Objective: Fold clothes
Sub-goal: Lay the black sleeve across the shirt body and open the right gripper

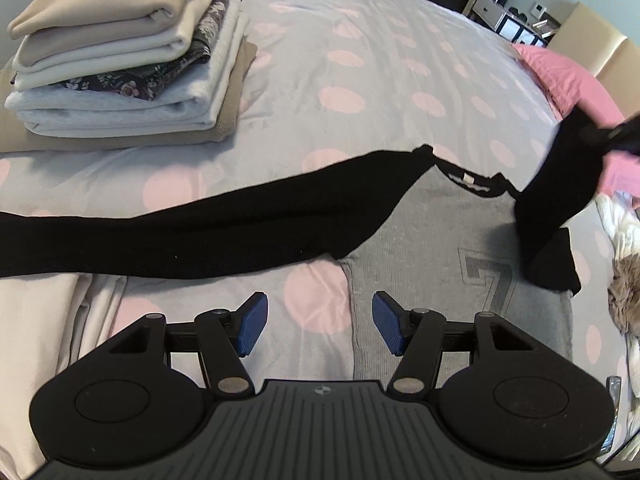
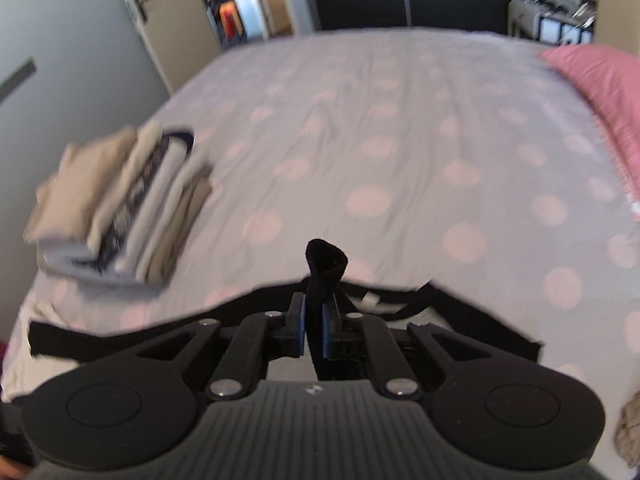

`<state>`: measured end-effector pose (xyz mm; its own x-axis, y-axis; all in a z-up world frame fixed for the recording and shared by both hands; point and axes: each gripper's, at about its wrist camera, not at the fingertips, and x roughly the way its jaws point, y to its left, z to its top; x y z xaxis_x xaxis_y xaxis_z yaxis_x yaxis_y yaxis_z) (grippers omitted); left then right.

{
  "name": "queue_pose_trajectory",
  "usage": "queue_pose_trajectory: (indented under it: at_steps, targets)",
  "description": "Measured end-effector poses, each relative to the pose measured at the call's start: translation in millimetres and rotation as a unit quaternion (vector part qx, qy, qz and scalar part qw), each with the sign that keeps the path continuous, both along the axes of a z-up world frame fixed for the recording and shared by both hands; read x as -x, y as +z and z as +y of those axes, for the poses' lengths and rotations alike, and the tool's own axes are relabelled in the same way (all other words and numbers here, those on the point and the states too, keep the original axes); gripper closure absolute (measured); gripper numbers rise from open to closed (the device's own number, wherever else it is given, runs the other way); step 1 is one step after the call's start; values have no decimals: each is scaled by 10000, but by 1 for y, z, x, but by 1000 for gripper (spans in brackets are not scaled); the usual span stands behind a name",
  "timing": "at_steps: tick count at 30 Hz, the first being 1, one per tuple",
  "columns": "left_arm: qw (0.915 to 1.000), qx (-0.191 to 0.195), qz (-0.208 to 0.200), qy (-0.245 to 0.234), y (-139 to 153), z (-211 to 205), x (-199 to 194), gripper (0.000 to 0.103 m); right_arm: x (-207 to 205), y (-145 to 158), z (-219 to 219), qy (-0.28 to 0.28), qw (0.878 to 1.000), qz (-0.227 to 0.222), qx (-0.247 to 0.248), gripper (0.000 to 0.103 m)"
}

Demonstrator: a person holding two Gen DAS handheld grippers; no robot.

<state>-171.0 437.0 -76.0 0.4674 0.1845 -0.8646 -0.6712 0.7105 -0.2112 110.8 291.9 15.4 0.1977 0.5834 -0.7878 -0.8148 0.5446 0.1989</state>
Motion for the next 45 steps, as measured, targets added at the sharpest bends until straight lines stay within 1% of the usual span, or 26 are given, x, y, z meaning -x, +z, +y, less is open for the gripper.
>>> queue_pose_trajectory:
  at_steps: [5, 9, 10, 11, 12, 13, 18, 20, 22, 26, 29, 32, 34, 36, 38, 40, 41, 45]
  targets:
    - [10000, 12, -5, 32, 0, 4, 1, 47, 16, -50, 39, 132, 9992, 264, 287, 93]
    - [10000, 22, 9, 43, 0, 6, 1, 47, 24, -76, 62, 161, 9980, 536, 302, 83]
    - [10000, 25, 12, 46, 0, 7, 1, 47, 27, -80, 66, 177, 9978, 569, 287, 83]
    - [10000, 28, 15, 49, 0, 7, 1, 47, 29, -81, 69, 202, 9978, 581, 262, 79]
    - [10000, 30, 18, 52, -1, 8, 1, 47, 31, -81, 71, 230, 9976, 601, 237, 72]
    - [10000, 33, 22, 55, -1, 8, 1, 47, 33, -80, 72, 259, 9975, 628, 213, 70]
    - [10000, 43, 39, 66, -1, 11, 2, 47, 35, -74, 62, 321, 9974, 613, 216, 70]
    - [10000, 25, 54, 38, -1, 9, 1, 47, 34, -73, 51, 299, 9974, 602, 276, 68]
    - [10000, 2, 83, 22, -2, 8, 1, 47, 34, -74, 38, 290, 9973, 547, 402, 63]
    - [9999, -51, 153, -32, -3, 4, 2, 47, 35, -85, 6, 334, 9947, 289, 925, 62]
    - [9996, -96, 246, -86, -5, 2, 2, 47, 39, -95, -25, 443, 9912, 186, 1233, 62]
    - [9996, -95, 258, -110, -6, 2, 6, 47, 47, -106, -61, 568, 9870, 199, 1492, 62]
    - [9996, -82, 233, -103, -7, 3, 9, 47, 54, -112, -85, 672, 9838, 185, 1651, 59]
    - [9998, -60, 181, -81, -6, 3, 13, 47, 64, -116, -111, 809, 9807, 145, 1774, 55]
    - [9999, -25, 101, -77, -4, 4, 15, 47, 73, -119, -135, 881, 9788, 127, 1844, 54]
    - [9999, 16, 27, -110, -3, 4, 17, 47, 81, -122, -157, 847, 9791, 220, 1833, 49]
    - [9999, 8, -6, -135, -2, 3, 18, 47, 84, -124, -167, 792, 9801, 298, 1798, 44]
    - [9998, -121, -10, -183, -1, 0, 21, 47, 92, -133, -196, 455, 9853, 690, 1493, 44]
